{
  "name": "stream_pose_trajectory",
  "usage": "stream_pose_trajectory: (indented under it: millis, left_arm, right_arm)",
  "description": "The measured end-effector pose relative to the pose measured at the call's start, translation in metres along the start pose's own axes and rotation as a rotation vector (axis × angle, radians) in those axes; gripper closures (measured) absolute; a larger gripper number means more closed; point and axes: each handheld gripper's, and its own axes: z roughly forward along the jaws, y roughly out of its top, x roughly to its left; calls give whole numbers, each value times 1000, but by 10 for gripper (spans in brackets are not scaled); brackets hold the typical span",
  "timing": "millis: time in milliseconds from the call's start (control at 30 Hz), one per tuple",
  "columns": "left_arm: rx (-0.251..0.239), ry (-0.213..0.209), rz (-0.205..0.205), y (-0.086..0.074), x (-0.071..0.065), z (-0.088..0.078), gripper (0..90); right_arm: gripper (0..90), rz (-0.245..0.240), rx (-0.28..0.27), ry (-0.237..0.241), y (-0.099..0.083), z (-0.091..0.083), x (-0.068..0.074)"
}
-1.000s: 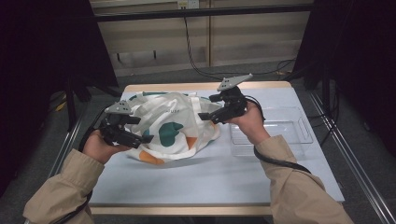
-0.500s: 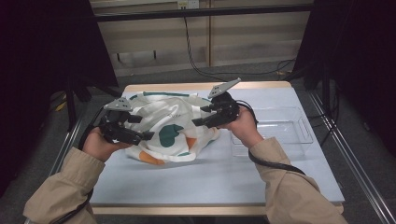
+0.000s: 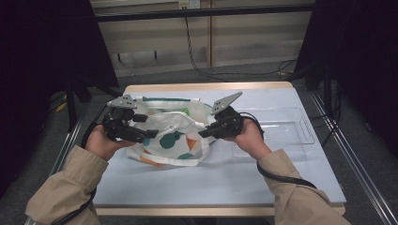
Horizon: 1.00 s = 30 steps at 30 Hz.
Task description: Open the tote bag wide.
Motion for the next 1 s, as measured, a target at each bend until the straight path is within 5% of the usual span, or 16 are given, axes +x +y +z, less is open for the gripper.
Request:
stream_pose_trajectory:
  millis: [600,1000]
  left_arm:
    - [-25,27,-43,3,16,-2,340]
    - [-2,58,7,10,22,6,351]
  right_arm:
    - [840,-14,16,27,-12,5,8]
    - [837,-16,30,47,-17,7,11]
